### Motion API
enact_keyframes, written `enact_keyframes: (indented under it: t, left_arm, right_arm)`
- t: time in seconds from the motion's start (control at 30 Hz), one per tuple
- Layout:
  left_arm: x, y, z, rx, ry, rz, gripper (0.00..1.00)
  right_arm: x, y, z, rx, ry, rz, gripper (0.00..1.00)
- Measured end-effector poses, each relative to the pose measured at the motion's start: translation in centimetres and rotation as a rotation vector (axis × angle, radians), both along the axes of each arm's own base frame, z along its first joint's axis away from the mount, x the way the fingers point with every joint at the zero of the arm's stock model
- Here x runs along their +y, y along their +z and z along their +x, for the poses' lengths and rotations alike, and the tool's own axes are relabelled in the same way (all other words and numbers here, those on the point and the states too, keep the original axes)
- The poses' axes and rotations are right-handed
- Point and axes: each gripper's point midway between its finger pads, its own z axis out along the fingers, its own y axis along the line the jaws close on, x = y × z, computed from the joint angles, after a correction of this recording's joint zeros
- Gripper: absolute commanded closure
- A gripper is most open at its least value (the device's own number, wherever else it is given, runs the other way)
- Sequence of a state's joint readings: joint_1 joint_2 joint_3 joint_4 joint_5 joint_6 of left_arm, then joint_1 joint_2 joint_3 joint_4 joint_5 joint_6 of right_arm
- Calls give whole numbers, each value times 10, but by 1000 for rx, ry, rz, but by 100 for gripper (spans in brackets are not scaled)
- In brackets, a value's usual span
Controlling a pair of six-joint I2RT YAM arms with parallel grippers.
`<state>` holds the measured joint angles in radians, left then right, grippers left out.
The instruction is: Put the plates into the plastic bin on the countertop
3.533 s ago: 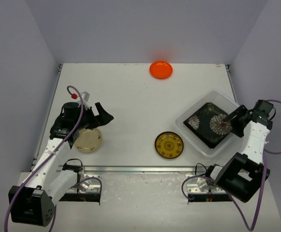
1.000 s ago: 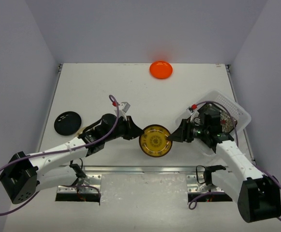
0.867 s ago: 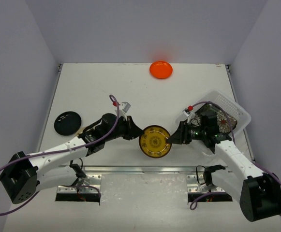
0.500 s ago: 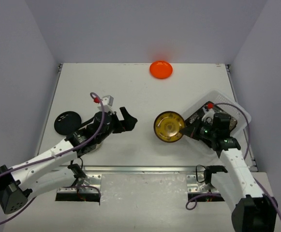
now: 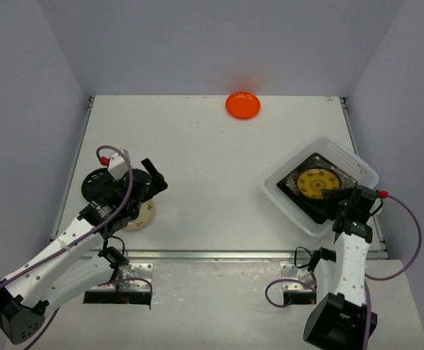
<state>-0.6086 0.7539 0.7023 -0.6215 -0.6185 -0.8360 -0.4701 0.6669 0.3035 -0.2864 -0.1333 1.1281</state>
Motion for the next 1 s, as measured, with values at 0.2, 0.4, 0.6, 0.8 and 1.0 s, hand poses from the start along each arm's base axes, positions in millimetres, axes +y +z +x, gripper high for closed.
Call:
enact_keyframes:
  t: [0.2,0.4,0.6,0.8,1.0]
  left_arm:
    - [6,-27,-4,92,30,23,0]
    - [22,-71,-2,272,179,4,0]
    - [54,-102,-6,402,428,-93,0]
    - [71,-112,-34,490,636,-129,0]
    - [77,-116,-60,517,712,-151,0]
  right_arm:
    - [-12,28,19,-72,-2,-54,1]
    - [9,74,22,-156,178,-111,1]
    - [53,143,26,-312,478,-181,1]
    - [82,149,18,-331,672,-210,1]
    - [94,131,13,-307,750,-171,1]
